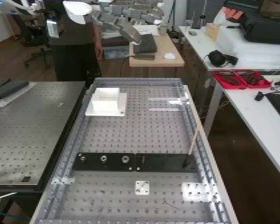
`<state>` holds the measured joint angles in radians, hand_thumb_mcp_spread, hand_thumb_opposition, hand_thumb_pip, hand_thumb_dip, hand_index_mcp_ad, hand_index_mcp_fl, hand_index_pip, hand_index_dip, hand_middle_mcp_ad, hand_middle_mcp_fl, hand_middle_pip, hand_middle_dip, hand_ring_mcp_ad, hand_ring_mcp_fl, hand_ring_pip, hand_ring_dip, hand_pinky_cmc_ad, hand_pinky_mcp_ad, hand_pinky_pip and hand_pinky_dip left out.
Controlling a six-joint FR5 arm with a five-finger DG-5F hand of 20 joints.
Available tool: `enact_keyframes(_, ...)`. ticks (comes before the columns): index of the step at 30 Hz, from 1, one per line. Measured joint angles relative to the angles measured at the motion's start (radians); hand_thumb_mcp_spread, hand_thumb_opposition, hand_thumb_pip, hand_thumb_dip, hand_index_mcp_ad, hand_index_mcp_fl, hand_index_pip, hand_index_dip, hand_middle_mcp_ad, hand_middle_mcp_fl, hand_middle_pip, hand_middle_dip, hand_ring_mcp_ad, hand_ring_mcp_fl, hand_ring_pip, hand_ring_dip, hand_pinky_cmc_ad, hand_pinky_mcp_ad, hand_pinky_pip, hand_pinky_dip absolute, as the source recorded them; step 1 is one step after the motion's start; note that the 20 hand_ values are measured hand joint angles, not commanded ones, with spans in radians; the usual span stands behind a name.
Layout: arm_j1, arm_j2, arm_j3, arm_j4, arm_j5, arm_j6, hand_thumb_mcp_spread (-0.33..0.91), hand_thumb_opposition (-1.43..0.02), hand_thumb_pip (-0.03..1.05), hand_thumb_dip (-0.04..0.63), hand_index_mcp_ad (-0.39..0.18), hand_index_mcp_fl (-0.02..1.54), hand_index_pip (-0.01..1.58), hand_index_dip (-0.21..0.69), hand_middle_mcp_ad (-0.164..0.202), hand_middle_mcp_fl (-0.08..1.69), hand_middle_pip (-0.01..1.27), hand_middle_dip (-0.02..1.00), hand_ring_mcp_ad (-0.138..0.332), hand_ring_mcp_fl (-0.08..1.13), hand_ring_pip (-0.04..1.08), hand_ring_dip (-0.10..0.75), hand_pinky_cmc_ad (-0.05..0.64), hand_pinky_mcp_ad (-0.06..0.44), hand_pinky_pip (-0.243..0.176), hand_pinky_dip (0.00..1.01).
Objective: Grab the smaller nut and place it in the white container
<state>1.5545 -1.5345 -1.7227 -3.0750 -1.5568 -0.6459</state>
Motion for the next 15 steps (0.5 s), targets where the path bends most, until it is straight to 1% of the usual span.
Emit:
enact_keyframes(3, 0.008, 0.008, -0.014, 0.001, 0.017, 0.002, 0.27, -0.73, 0.4, 0.072, -0.035, 0.02, 0.09, -0.01, 0.089, 0.01, 0.14, 0.21, 0.162, 0.0, 0.13, 0.059, 0.431, 0.347, -0.106, 0.65)
enact_keyframes(8, 0.012, 0.031, -0.054, 0.02, 0.031, 0.002, 0.27, -0.73, 0.4, 0.072, -0.035, 0.02, 0.09, -0.021, 0.087, 0.01, 0.14, 0.21, 0.168, 0.0, 0.13, 0.059, 0.431, 0.344, -0.106, 0.65)
enact_keyframes(10, 0.007, 0.046, -0.081, 0.03, 0.032, 0.0, 0.27, -0.73, 0.4, 0.072, -0.035, 0.02, 0.09, -0.021, 0.091, 0.01, 0.14, 0.21, 0.168, 0.0, 0.12, 0.059, 0.431, 0.344, -0.106, 0.65)
enact_keyframes(13, -0.003, 0.069, -0.123, 0.041, 0.031, -0.004, 0.27, -0.73, 0.46, 0.07, -0.035, 0.02, 0.09, -0.023, 0.091, 0.01, 0.14, 0.21, 0.168, 0.0, 0.12, 0.059, 0.429, 0.347, -0.106, 0.65)
enact_keyframes(15, -0.014, 0.082, -0.149, 0.048, 0.027, -0.008, 0.27, -0.73, 0.46, 0.068, -0.035, 0.02, 0.09, -0.03, 0.091, 0.02, 0.14, 0.21, 0.169, 0.0, 0.12, 0.059, 0.431, 0.347, -0.106, 0.65)
